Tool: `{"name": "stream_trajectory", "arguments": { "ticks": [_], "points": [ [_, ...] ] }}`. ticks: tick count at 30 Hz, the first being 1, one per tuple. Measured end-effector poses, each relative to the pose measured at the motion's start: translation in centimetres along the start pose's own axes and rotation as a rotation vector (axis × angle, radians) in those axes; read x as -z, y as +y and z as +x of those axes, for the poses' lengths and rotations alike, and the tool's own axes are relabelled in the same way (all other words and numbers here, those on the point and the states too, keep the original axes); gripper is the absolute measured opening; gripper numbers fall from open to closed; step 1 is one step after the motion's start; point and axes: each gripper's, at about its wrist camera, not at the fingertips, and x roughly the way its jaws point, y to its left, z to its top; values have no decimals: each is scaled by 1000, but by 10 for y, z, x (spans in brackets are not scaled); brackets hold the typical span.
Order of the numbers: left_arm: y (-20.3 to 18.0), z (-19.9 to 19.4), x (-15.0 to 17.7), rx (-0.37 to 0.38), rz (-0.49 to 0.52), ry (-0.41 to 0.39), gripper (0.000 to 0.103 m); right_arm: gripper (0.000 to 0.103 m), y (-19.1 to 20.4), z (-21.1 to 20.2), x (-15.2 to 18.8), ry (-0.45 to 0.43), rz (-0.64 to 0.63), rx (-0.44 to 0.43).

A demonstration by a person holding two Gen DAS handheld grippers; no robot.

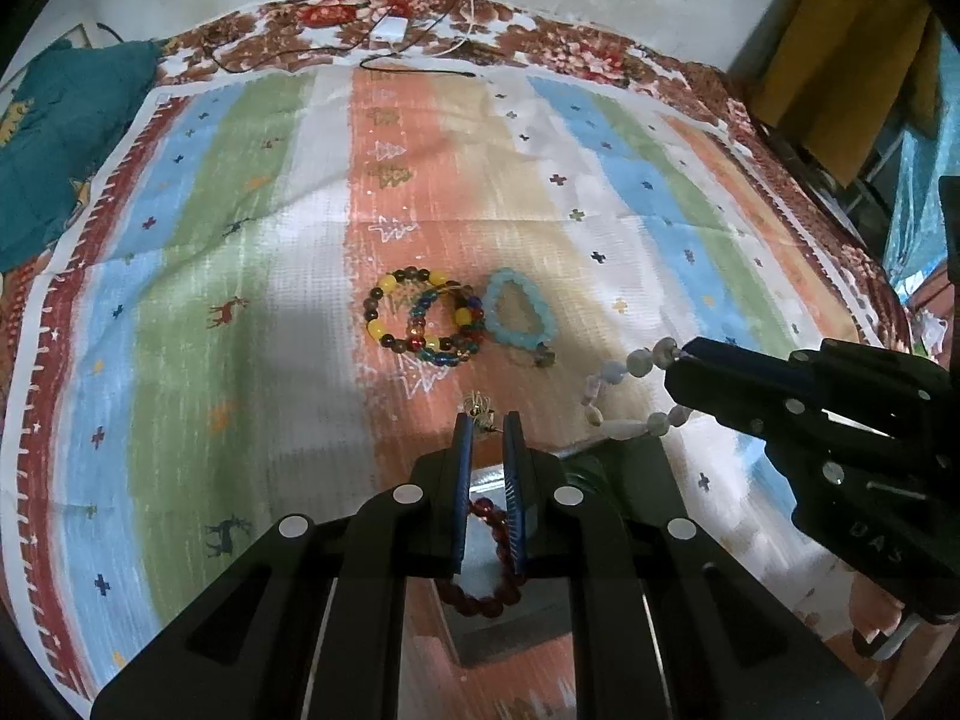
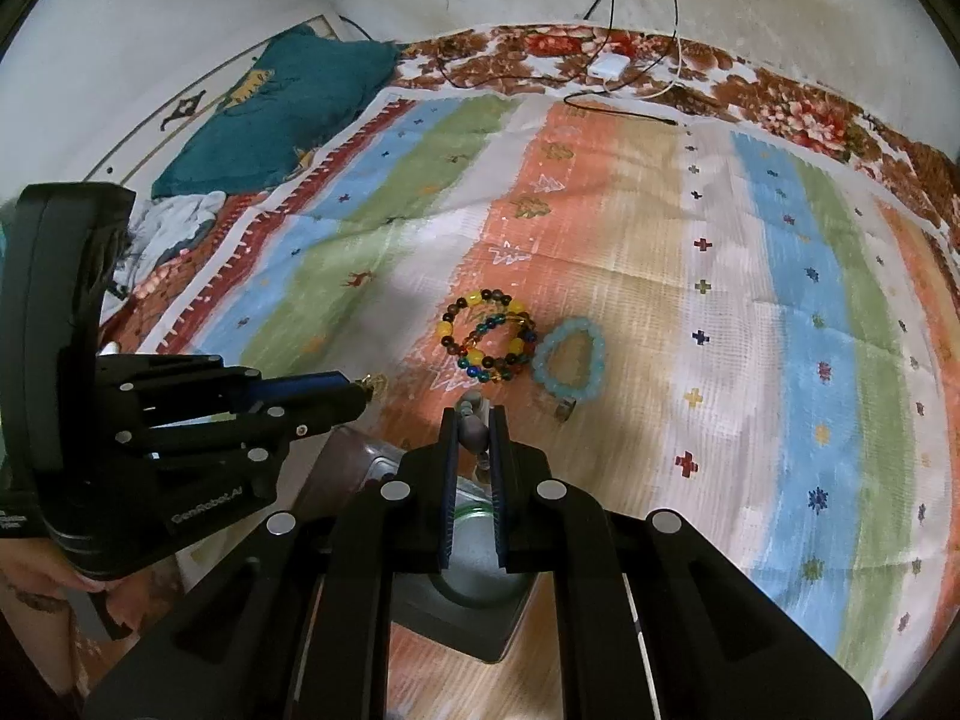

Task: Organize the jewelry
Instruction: 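Lift both held items and carry them back over the tin, then open the left tool over the tin while the right tool releases the stone bracelet inside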

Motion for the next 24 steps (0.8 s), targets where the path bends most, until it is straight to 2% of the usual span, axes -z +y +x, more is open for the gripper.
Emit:
{"name": "stream_trajectory", "arguments": {
  "ticks": [11, 24],
  "points": [
    [-7, -11, 21, -12, 20, -14, 10, 11, 12, -16, 16, -18, -24, -24],
    [-15, -10, 34, -16, 38, 5, 10, 11, 19, -18, 38, 11, -28, -41]
  ]
}}
